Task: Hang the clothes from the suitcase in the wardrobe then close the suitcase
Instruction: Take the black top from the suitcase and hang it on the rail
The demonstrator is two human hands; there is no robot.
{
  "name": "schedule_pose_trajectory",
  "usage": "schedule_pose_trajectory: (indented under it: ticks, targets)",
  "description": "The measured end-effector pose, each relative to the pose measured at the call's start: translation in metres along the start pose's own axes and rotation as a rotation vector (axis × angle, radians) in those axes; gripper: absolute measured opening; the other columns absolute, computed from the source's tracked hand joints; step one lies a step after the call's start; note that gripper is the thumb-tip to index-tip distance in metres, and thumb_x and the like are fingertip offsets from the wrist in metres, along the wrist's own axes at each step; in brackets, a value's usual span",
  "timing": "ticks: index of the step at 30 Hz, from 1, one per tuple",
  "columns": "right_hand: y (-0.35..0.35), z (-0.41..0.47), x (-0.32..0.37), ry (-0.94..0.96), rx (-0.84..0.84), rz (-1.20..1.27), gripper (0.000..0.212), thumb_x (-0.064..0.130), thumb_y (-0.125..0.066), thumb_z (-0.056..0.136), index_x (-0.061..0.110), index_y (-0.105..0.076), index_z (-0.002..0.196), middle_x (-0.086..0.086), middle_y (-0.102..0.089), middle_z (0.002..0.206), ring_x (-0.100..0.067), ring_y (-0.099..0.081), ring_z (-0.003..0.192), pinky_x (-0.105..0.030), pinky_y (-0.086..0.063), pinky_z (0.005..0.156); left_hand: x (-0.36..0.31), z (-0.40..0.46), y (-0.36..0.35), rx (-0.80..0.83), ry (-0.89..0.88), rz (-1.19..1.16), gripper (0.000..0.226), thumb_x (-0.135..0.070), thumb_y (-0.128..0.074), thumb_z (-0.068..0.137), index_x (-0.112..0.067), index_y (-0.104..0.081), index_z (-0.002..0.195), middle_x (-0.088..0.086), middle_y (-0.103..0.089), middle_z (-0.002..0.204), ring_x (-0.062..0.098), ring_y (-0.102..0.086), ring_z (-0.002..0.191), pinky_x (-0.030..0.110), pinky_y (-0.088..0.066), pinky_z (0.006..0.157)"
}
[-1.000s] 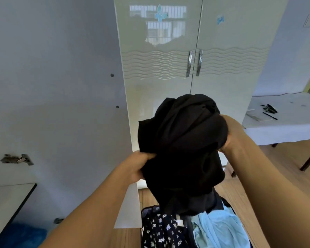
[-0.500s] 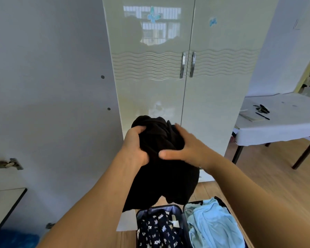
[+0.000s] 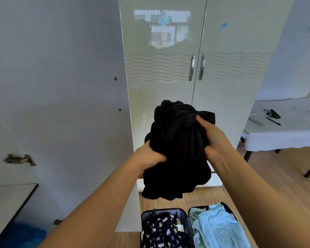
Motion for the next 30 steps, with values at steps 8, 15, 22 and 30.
schedule_pose_trajectory:
  ticks: [8,15,22,30]
  targets:
    - [0.072,0.012,0.023,0.127,-0.04,-0.343,0.031,0.022,-0.068,0.084,0.01,-0.066,0.113,-0.011,-0.071,0.106,-0.028,-0.068,0.097,-0.037,-0.053,0.083,-0.025,-0.009,0.027,-0.002,0.007,-0.777,0.03,-0.007,-0.038,0.095,0.001,-0.066,0.086,0.015,-0.07,0.075,0.029,-0.067,0.071,0.038,-0.051,0.069]
    - [0.063,0.002,-0.011,0.012,0.334,-1.05,0.095,0.05,-0.083,0.045,0.022,-0.051,0.129,0.014,-0.053,0.124,-0.012,-0.045,0.121,-0.033,-0.039,0.101,-0.062,-0.004,0.008,0.009,-0.113,-0.891,0.034,-0.025,-0.044,0.093,-0.006,-0.07,0.08,0.011,-0.072,0.076,0.024,-0.068,0.068,0.034,-0.052,0.075]
    - [0.006,-0.006,-0.015,0.111,0.367,-0.693,0.028,0.019,-0.06,0.091,0.014,-0.061,0.118,-0.002,-0.069,0.113,-0.019,-0.065,0.105,-0.035,-0.053,0.087,-0.069,-0.006,-0.005,0.216,-0.084,-0.7,0.032,-0.033,-0.062,0.082,-0.004,-0.073,0.089,0.017,-0.07,0.091,0.029,-0.067,0.08,0.037,-0.051,0.086]
    - [0.001,0.003,0.0,-0.12,0.119,-0.184,0.012,0.002,-0.051,0.088,0.001,-0.06,0.079,-0.014,-0.06,0.082,-0.022,-0.058,0.074,-0.029,-0.051,0.074,-0.019,-0.011,0.024,0.336,0.059,-0.023,0.025,0.014,-0.057,0.081,-0.008,-0.07,0.082,0.009,-0.071,0.082,0.024,-0.068,0.08,0.034,-0.056,0.078]
Point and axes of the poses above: each hand's wrist, its own z-axis towards the middle knuckle, its own y-axis out of the back of the hand, x = y × z, the point moved 6 cm from there along z, towards the middle knuckle
